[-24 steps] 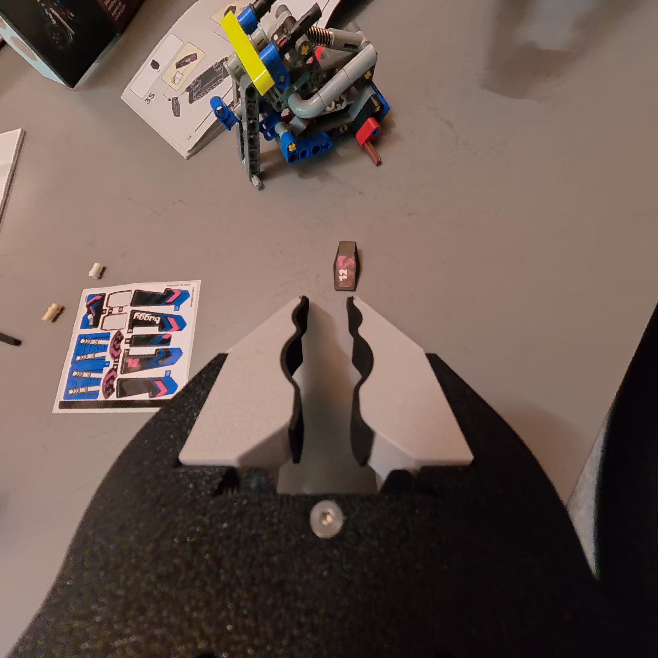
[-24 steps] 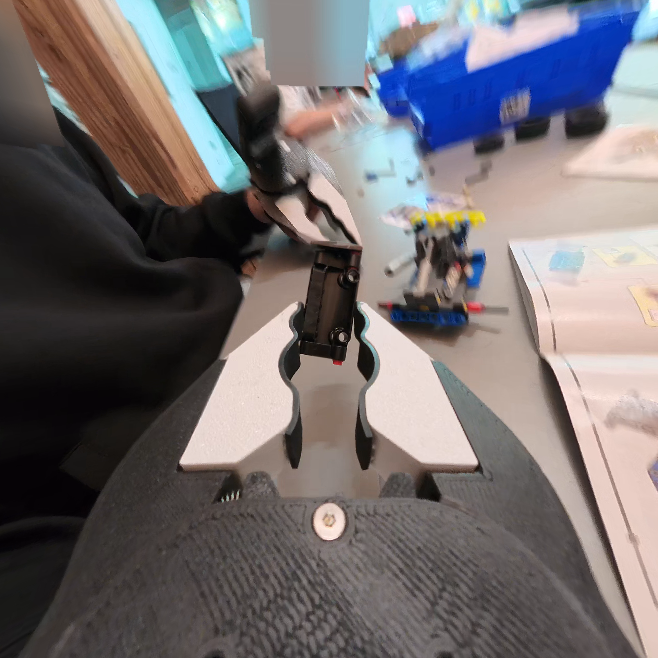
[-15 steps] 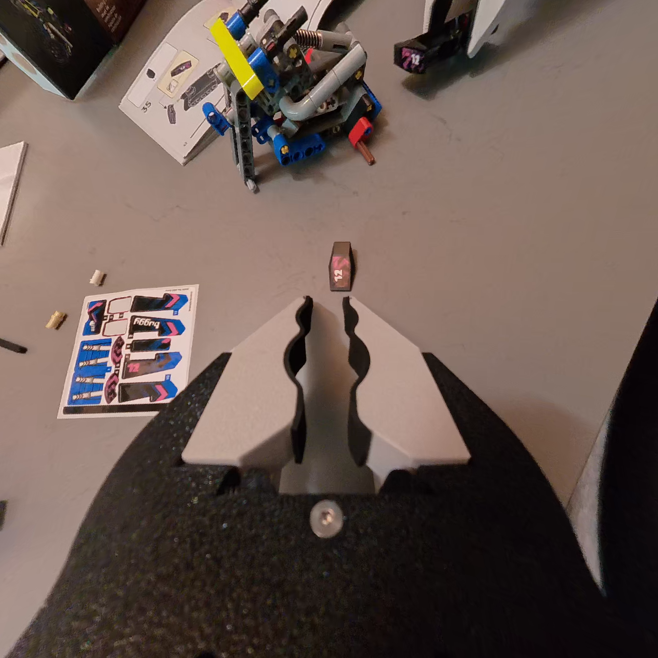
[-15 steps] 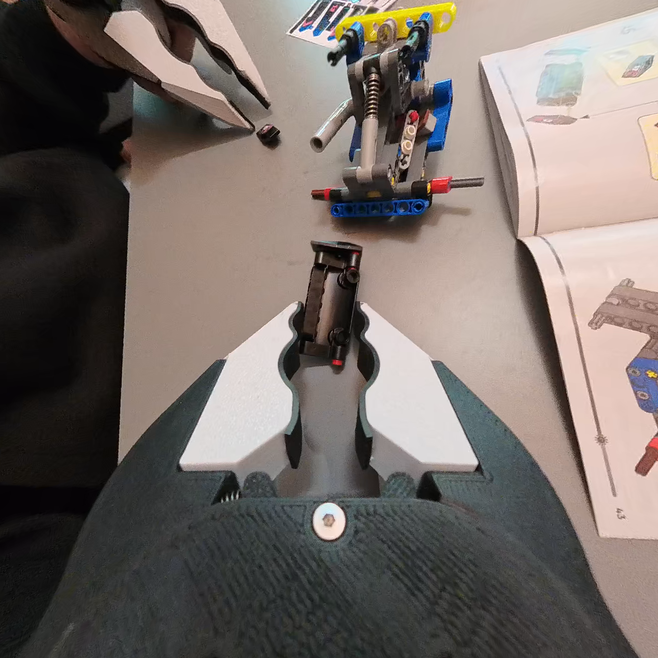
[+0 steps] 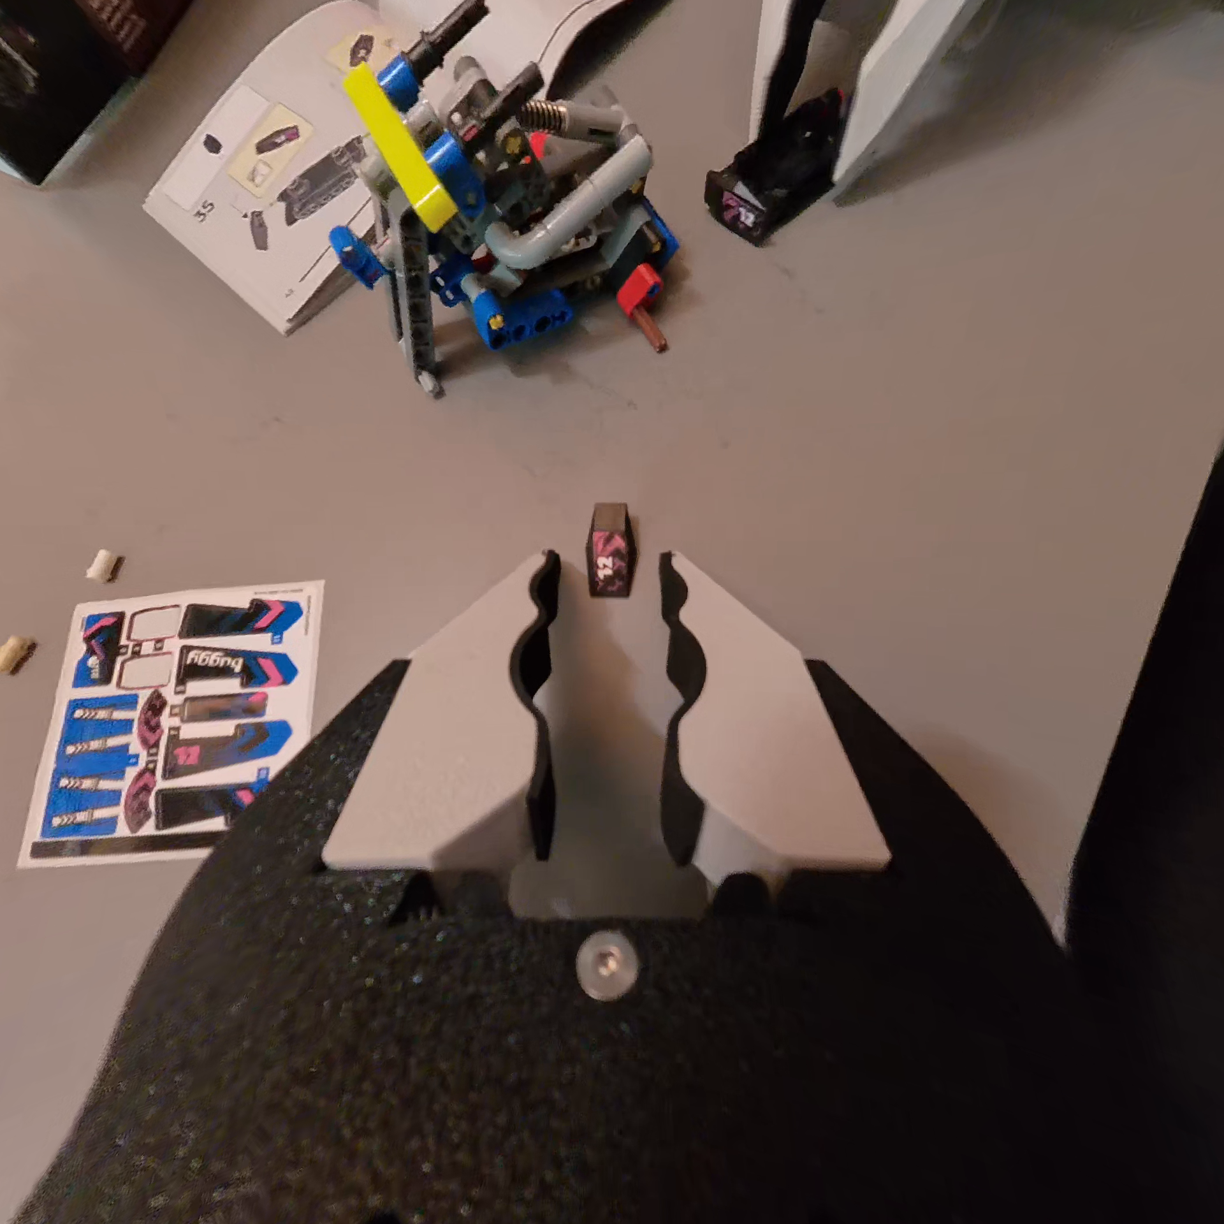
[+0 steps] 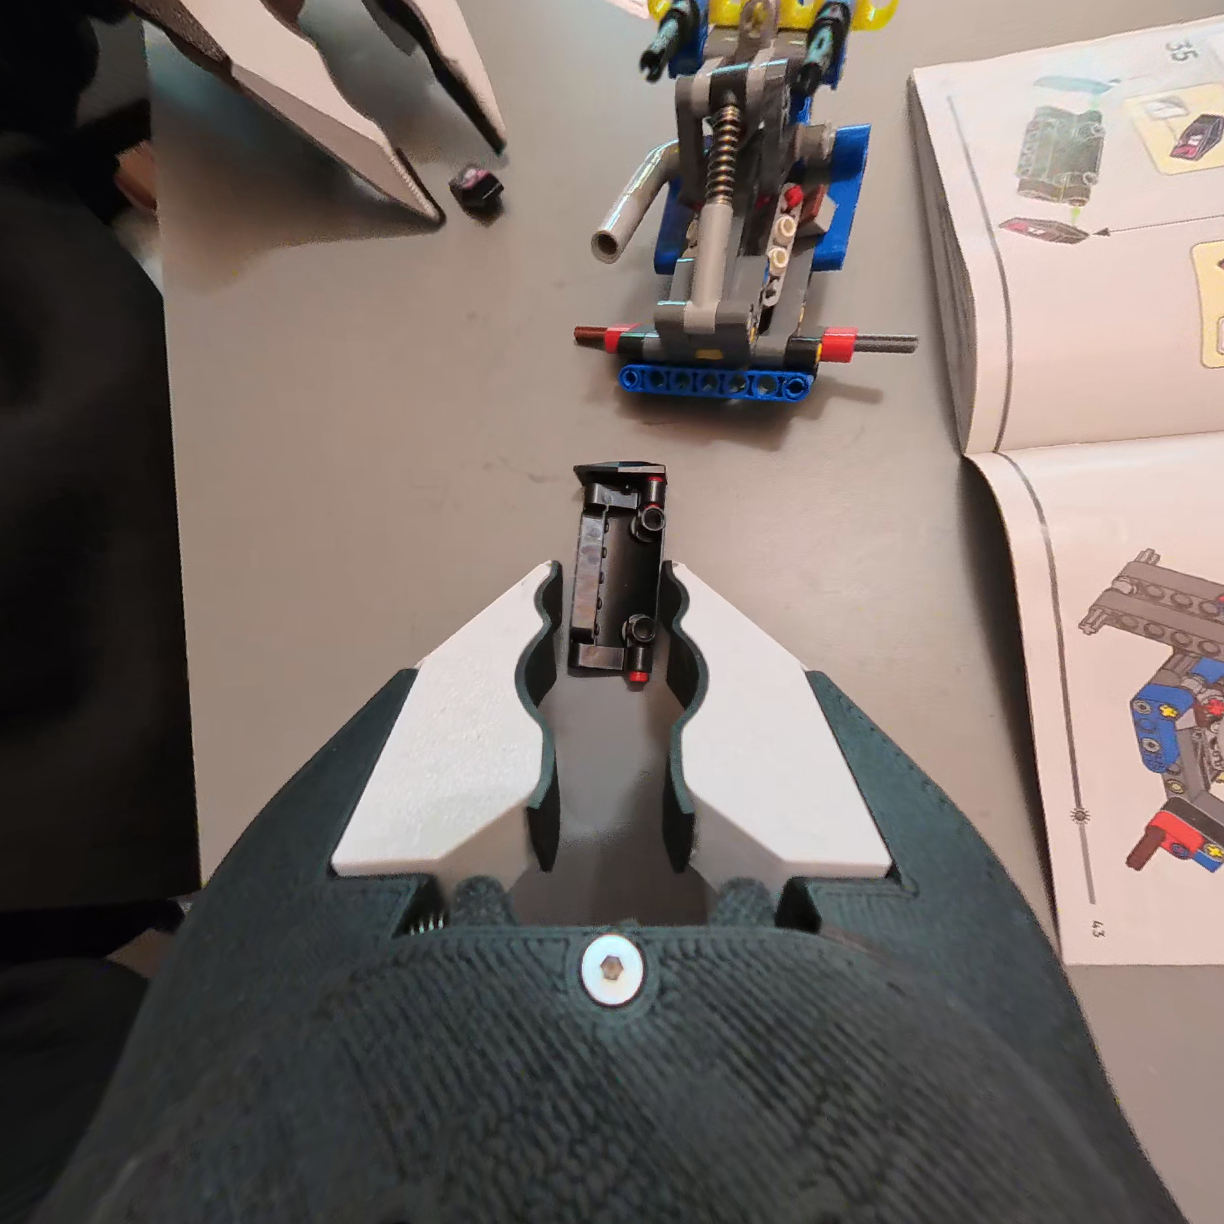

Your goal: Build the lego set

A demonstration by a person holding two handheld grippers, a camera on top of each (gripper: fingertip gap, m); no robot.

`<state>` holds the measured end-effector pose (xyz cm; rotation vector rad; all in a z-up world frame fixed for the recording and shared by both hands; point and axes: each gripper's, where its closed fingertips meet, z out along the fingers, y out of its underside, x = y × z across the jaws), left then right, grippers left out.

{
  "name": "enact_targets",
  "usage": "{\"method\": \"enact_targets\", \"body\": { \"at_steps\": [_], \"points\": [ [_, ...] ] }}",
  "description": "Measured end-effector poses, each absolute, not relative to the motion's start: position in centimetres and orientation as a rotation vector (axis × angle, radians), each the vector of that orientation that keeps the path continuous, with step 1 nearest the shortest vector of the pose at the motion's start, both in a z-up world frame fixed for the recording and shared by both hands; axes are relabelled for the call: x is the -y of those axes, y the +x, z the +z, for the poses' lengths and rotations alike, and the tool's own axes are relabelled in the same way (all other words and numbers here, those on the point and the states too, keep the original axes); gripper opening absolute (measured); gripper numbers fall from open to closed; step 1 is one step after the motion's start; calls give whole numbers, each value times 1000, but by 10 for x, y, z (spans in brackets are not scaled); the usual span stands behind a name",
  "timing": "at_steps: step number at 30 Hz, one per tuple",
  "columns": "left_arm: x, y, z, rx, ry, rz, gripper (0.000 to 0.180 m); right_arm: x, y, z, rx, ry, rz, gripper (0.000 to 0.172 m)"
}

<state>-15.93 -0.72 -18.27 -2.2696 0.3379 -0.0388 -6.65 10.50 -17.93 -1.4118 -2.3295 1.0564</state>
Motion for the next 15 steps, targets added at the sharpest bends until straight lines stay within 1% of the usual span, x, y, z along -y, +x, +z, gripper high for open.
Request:
{"method": "enact_targets", "body": {
  "at_steps": [1,3,4,8,15],
  "points": [
    [5,-160,-183,-318,-2274,-35,27,-105,-65,-180,2336,-1411,1039,28],
    [3,-155,-184,-327,-2281,-70,13,-110,-61,-180,2345,-1419,978,29],
    [2,-154,-184,-335,-2280,-63,12,-114,-58,-181,2346,-1426,942,29],
    [0,-155,-183,-373,-2262,20,12,-123,-52,-182,2334,-1458,862,29],
    [-5,-141,-179,-590,-2169,243,12,-93,-50,-181,2306,-1532,908,27]
  ]
}}
